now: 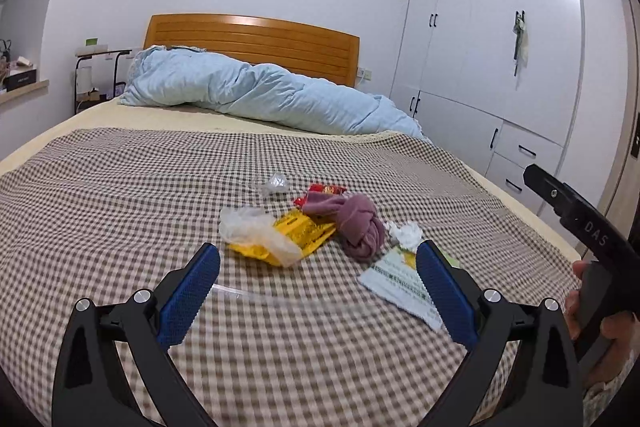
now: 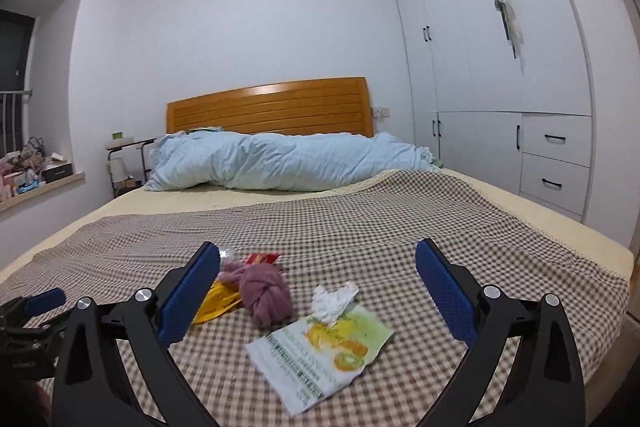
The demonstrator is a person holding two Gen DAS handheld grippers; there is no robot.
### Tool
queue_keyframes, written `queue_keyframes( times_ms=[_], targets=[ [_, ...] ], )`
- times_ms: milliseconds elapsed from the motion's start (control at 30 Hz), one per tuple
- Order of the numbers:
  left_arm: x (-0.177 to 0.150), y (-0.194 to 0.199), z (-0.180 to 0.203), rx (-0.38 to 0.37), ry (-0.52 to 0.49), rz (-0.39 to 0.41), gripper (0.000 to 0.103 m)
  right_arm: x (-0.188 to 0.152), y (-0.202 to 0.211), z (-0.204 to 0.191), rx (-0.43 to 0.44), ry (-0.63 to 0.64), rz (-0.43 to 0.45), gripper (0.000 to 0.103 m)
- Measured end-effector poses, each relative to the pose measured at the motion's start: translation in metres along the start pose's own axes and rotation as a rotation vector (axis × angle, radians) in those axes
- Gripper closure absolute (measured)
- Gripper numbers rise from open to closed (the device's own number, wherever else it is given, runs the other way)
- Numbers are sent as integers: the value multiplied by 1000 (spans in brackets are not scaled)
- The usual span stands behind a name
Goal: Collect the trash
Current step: 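Raise both open tools out of the bin back over the bed, then grasp the white tissue on the dog-food pouch with the right tool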
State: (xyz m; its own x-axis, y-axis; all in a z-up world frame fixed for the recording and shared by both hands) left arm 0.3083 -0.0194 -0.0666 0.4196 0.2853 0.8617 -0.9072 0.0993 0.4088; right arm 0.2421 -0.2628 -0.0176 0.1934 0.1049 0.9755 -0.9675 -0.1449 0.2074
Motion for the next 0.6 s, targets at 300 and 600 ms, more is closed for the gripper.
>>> queue_keyframes(
  times_ms=[300, 600],
  targets=[
    [29, -46, 4, -8, 29, -10, 8, -27, -76, 8, -30, -42, -171, 9],
    [42, -87, -19, 61, 31, -24, 8, -81, -146, 3, -80, 34, -405, 9]
  ],
)
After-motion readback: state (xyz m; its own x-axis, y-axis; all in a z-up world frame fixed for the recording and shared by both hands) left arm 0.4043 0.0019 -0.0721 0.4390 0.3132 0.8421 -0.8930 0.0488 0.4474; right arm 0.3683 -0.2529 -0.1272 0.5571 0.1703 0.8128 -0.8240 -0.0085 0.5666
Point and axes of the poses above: each gripper's, at about its wrist camera, not at the fingertips, and y roughly against the way its jaws point, z to its right, x to its top, the point moved 9 cm from there along -y, roughly the way its jaws point, and after that the axes turned 10 degrees about y, right-handed, at the moved point
